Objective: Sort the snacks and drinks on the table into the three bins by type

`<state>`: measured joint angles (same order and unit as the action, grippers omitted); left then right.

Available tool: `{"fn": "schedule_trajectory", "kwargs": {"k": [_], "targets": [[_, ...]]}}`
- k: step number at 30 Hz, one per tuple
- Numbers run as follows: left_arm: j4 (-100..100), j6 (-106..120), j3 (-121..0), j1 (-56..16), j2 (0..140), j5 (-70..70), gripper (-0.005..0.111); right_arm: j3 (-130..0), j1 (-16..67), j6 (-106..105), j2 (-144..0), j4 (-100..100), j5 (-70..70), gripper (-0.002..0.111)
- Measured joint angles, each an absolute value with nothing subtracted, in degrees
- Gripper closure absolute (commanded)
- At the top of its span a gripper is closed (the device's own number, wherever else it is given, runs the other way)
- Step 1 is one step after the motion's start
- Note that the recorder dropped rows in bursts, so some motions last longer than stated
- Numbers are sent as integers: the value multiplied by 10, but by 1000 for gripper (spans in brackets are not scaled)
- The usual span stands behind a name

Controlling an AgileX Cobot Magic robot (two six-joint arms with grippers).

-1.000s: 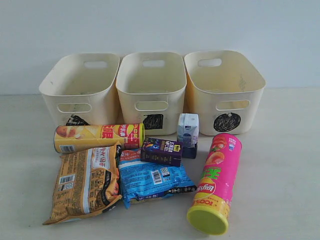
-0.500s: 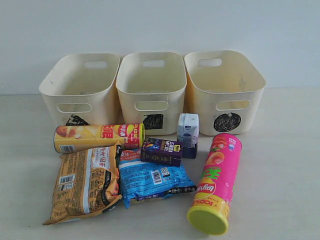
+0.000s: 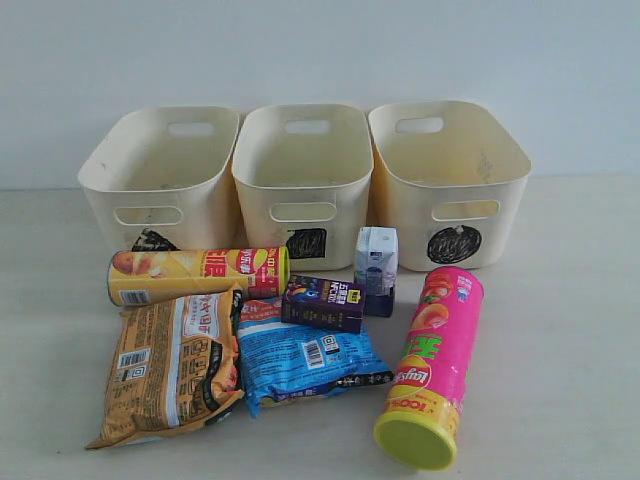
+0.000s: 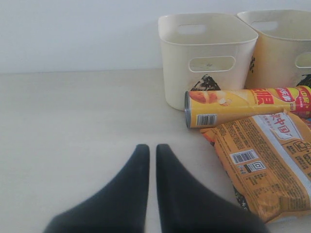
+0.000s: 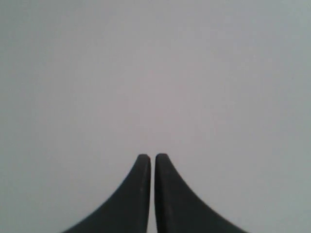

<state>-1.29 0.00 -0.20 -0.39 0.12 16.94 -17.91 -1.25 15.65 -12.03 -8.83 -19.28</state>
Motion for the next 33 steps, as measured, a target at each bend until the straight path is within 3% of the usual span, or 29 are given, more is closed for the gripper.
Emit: {"fn": "schedule_trajectory", "kwargs": {"k": [11, 22, 33], "targets": [[-13, 0, -2, -4, 1, 169, 102, -349, 17, 145, -347, -86, 84, 107], [-13, 0, -2, -4, 1, 169, 102, -464, 169, -12, -540, -103, 337, 107], [-13, 0, -2, -4, 1, 169, 102, -637, 316, -90, -785, -111, 465, 107]]}}
